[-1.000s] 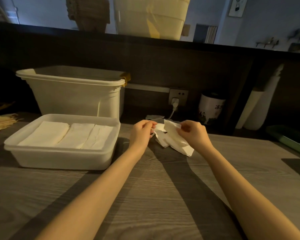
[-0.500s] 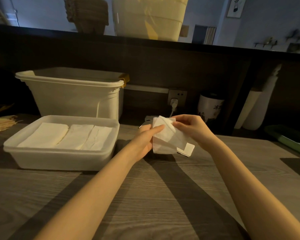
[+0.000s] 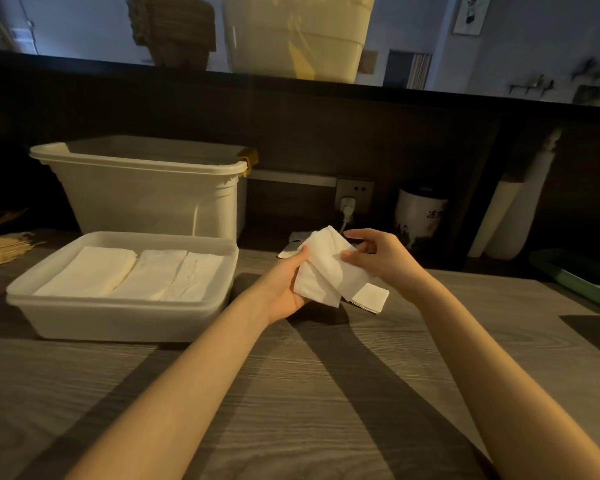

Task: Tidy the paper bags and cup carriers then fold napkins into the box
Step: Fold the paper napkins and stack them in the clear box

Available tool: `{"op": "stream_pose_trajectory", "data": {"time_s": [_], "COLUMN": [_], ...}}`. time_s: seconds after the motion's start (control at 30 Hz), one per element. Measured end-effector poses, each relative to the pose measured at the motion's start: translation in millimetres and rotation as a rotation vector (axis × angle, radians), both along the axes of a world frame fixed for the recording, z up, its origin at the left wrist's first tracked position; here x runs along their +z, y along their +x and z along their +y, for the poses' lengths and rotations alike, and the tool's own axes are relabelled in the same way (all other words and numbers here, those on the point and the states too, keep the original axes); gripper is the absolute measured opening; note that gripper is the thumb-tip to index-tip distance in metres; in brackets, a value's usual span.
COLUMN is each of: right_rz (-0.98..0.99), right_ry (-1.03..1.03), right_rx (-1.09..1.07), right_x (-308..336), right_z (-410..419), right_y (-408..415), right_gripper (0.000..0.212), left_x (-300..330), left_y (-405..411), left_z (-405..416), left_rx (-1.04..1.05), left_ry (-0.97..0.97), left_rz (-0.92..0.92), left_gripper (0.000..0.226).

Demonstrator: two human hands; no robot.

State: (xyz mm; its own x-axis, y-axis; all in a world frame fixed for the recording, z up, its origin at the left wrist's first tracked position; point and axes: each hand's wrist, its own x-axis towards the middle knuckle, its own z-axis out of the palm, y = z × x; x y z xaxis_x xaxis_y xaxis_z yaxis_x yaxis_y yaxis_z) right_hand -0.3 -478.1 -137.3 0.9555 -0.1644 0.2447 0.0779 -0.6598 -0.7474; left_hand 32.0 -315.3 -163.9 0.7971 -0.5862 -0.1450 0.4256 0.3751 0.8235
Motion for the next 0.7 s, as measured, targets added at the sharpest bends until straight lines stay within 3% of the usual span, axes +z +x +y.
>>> {"op": "stream_pose_trajectory", "data": {"time_s": [0.3,0.47,0.7], "right_rz": [0.054,0.08,-0.044], "right_ry": [0.42,0.378,0.437], "right_rx": [-0.012,-0.012,-0.097], "right_x": [0.8,-6.5,-15.3], "right_z": [2.3,12.6,27.5], "right_y": [1.7,3.5,7.9], "right_gripper": [0.043,0.051,0.062], "left_x": [1.5,2.6,7.9], "left_y": [3.9,1.2,-4.7], "left_z": [-1.4,-3.0,-6.7], "left_rx": [0.189,0.236,0.226], "left_ry": [-0.033,0.01,-0.07], "left_rz": [0.038,0.035,0.055], "left_gripper": [0.036,0.042,0.039]}}
